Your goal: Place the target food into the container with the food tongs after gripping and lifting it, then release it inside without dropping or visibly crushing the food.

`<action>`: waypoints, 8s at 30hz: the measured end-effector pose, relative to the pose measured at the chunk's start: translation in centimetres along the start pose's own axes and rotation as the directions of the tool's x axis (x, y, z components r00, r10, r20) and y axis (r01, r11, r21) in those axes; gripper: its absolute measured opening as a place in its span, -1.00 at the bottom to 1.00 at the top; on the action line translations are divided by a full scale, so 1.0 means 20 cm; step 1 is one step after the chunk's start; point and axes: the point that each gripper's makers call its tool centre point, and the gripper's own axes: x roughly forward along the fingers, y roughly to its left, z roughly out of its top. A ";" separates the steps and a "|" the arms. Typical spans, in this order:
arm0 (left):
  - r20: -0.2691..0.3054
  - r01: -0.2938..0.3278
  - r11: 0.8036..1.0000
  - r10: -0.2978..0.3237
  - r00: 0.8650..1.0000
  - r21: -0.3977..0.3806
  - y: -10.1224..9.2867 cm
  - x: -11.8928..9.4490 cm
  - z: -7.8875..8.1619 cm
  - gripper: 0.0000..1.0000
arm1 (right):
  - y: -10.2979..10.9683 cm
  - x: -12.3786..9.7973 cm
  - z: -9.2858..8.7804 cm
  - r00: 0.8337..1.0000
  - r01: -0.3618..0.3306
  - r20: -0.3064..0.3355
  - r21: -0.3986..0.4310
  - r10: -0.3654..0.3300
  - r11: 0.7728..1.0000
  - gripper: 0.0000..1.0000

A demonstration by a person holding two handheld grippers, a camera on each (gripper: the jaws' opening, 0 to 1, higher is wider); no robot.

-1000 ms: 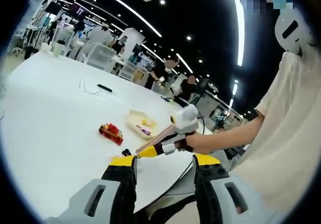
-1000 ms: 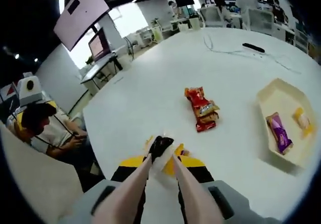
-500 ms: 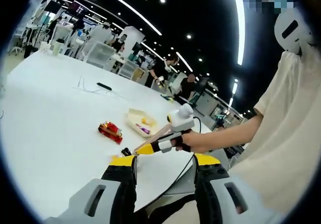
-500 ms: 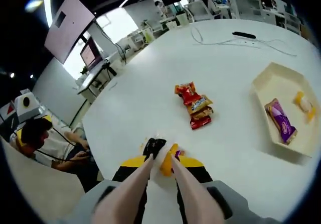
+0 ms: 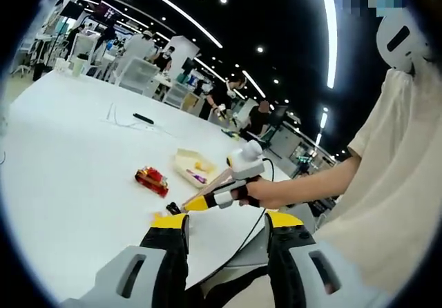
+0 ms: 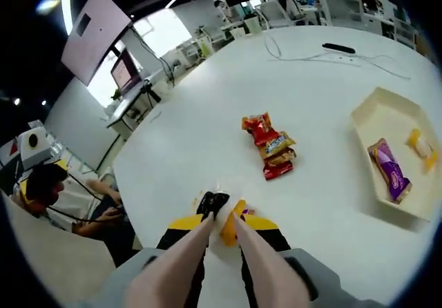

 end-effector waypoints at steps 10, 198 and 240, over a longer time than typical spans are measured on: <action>0.008 -0.009 1.000 0.009 1.000 -0.004 0.00 -0.02 0.00 -0.13 | 0.04 0.01 -0.01 1.000 -0.015 -0.016 -0.019 0.014 1.000 -0.76; -0.184 0.343 0.934 -0.322 0.929 0.097 0.02 0.15 0.06 -0.13 | 0.15 -0.50 0.30 0.955 0.178 0.267 -0.182 -0.125 0.967 -0.48; -0.156 0.286 0.954 -0.270 0.950 0.091 0.08 0.08 0.04 -0.12 | 0.31 -0.28 0.11 0.998 0.056 0.063 -0.444 -0.031 0.895 -0.43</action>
